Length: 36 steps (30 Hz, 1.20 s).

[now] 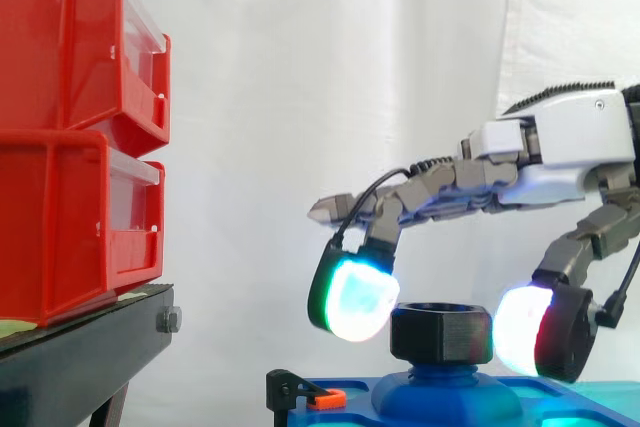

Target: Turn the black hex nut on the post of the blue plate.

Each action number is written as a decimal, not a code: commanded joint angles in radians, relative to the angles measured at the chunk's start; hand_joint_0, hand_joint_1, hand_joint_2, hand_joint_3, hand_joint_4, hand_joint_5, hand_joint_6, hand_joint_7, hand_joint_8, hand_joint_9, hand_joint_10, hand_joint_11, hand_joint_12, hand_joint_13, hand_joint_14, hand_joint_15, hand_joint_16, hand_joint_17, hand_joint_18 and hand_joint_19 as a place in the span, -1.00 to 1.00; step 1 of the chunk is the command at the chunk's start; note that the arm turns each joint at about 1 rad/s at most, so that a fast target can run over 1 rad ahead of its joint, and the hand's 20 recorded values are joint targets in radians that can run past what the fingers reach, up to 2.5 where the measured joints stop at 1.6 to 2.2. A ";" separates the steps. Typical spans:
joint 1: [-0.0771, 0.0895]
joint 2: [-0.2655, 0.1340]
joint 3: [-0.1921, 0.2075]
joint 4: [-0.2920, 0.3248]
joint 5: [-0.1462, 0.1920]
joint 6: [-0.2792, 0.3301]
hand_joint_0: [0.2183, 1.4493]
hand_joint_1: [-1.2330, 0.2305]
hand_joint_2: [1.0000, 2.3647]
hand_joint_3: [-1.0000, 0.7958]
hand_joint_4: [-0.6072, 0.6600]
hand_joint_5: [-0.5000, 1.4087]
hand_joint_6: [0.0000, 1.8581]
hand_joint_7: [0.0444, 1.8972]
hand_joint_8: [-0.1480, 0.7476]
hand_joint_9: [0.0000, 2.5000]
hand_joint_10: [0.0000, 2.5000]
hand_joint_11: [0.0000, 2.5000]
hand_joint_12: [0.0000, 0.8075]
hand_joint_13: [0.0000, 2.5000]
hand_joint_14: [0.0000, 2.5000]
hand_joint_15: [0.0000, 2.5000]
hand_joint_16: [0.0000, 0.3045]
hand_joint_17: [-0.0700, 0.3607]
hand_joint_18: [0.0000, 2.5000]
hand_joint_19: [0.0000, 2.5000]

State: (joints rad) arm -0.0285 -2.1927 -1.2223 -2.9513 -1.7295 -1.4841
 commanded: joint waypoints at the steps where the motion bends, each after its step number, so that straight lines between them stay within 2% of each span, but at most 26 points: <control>1: 0.001 -0.022 0.000 0.020 -0.001 0.007 -0.66 -0.25 -1.00 -0.44 0.02 -0.79 -0.46 -0.24 -0.38 -1.00 -1.00 -1.00 -0.22 -1.00 -1.00 -1.00 -0.70 -0.20 -1.00 -0.93; 20: 0.001 -0.021 0.001 0.021 -0.013 0.011 -0.66 -0.22 -1.00 -0.44 0.03 -0.79 -0.46 -0.23 -0.38 -1.00 -1.00 -1.00 -0.22 -1.00 -1.00 -1.00 -0.70 -0.20 -1.00 -0.92; 24: -0.001 -0.021 0.030 0.009 -0.012 0.010 -0.66 -0.22 -1.00 -0.44 0.04 -0.79 -0.46 -0.23 -0.38 -1.00 -1.00 -1.00 -0.22 -1.00 -1.00 -0.99 -0.70 -0.20 -1.00 -0.92; 36: -0.002 -0.021 0.034 -0.012 -0.013 0.008 -0.66 -0.21 -1.00 -0.44 0.04 -0.79 -0.46 -0.22 -0.37 -1.00 -1.00 -1.00 -0.22 -1.00 -1.00 -0.99 -0.70 -0.20 -1.00 -0.92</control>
State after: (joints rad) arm -0.0300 -2.2135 -1.1901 -2.9629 -1.7426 -1.4751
